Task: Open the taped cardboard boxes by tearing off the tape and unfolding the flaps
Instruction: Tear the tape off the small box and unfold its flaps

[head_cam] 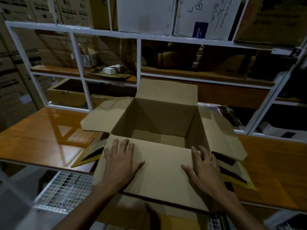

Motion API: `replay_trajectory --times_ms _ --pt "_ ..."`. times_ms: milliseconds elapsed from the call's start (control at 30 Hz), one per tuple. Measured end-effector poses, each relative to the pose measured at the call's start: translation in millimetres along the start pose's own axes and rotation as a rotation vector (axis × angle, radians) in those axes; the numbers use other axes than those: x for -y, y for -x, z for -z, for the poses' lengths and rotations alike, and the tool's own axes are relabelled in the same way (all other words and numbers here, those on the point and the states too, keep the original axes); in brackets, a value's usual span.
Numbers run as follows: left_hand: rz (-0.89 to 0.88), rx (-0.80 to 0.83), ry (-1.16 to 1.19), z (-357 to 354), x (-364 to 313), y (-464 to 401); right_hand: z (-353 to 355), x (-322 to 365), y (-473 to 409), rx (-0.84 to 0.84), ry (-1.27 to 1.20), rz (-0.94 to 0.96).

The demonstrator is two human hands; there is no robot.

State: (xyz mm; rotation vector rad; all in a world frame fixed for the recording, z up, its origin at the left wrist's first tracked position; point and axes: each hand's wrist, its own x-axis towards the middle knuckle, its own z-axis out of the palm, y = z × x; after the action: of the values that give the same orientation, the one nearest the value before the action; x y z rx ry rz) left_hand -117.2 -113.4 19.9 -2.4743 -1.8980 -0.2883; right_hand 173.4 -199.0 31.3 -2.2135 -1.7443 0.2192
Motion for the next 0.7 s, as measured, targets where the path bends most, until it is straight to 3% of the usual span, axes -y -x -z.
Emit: replay_trajectory --times_ms 67,300,700 --pt "-0.062 -0.007 0.035 -2 -25 0 3 -12 7 -0.044 0.005 -0.048" --pt "-0.202 -0.155 0.117 13 -78 -7 19 -5 6 -0.169 -0.001 0.044" --pt "-0.666 -0.219 0.262 -5 -326 -18 83 -184 44 -0.383 0.005 -0.117"
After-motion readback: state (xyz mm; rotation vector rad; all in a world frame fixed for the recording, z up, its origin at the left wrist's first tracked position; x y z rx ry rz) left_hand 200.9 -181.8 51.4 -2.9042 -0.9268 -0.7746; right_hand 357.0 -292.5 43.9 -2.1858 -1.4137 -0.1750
